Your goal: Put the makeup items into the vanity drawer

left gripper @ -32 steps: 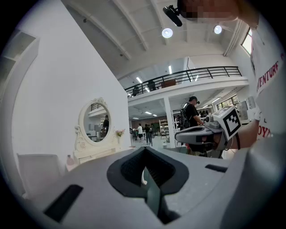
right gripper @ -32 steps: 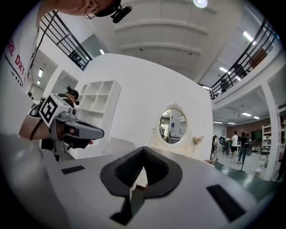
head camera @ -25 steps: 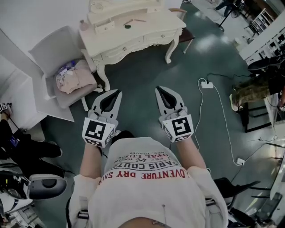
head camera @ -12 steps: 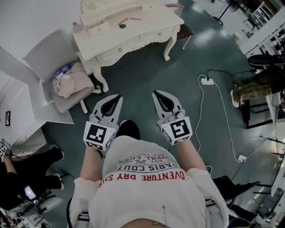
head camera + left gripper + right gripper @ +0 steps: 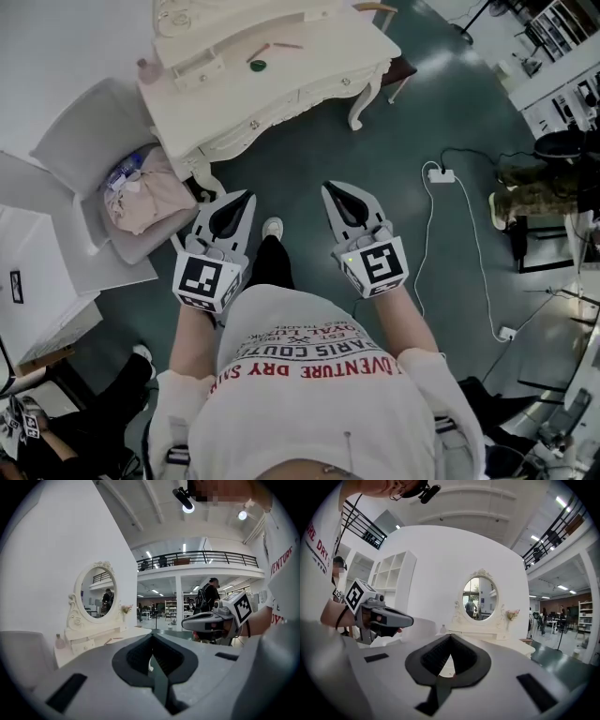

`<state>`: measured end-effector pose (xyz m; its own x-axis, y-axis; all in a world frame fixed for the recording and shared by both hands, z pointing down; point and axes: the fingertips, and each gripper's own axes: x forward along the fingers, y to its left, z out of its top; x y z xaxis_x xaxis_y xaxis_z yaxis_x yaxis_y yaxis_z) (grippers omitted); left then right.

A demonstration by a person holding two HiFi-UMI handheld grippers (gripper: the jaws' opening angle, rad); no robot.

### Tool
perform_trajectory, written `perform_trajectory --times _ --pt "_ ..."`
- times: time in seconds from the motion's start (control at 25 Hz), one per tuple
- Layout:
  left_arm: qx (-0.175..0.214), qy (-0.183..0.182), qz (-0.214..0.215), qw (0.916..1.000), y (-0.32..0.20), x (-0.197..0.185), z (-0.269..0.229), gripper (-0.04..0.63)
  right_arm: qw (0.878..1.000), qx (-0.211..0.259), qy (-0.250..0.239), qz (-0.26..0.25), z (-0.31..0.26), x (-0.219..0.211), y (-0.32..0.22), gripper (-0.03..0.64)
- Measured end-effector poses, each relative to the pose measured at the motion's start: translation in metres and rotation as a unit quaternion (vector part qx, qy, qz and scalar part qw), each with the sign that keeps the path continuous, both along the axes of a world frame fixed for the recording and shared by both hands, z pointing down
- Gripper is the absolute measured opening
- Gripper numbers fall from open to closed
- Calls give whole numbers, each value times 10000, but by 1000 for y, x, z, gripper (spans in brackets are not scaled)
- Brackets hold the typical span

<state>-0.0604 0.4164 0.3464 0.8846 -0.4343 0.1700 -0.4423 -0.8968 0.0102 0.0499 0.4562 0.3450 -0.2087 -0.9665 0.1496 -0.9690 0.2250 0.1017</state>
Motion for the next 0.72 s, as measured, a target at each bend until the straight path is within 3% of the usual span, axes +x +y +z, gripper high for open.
perform_trajectory --times 0.44,0.72 --pt "33 223 -24 9997 -237 47 -23 6 9994 -297 199 41 -10 48 -229 -2" --pt "-46 244 -263 9993 -331 58 -27 6 9991 -342 261 -47 -19 70 -329 -2"
